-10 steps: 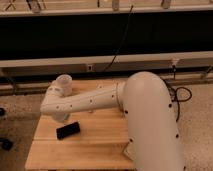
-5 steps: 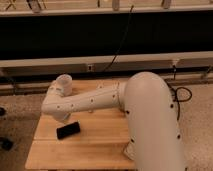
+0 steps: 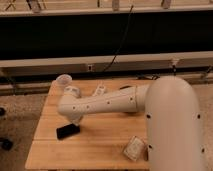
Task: Push the eraser across the table
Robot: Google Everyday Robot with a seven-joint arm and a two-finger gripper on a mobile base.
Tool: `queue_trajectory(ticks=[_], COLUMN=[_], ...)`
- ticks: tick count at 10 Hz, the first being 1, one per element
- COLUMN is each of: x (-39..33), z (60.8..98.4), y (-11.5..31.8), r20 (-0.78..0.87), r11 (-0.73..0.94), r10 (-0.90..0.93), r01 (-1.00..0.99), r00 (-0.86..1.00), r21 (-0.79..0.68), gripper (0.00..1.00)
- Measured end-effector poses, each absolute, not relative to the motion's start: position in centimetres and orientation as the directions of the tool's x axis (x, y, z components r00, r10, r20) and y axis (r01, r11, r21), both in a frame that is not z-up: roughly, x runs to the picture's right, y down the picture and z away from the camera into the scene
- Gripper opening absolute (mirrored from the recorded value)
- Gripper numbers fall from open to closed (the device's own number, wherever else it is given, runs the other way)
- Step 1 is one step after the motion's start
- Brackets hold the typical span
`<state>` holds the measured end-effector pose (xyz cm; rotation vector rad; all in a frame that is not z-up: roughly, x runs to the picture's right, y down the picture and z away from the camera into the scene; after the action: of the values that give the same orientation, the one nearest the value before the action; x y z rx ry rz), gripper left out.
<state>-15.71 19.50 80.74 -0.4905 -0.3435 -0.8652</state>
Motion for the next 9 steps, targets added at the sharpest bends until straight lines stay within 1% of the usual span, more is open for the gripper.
queue_trajectory(ticks=[9], x=[-13.8], z=[82.4], y=[20.9], r20=[0.473], r11=[0.582], r10=[-0.586], r01=[0.748], r00=[0.659], r21=[-0.321], gripper=[0.01])
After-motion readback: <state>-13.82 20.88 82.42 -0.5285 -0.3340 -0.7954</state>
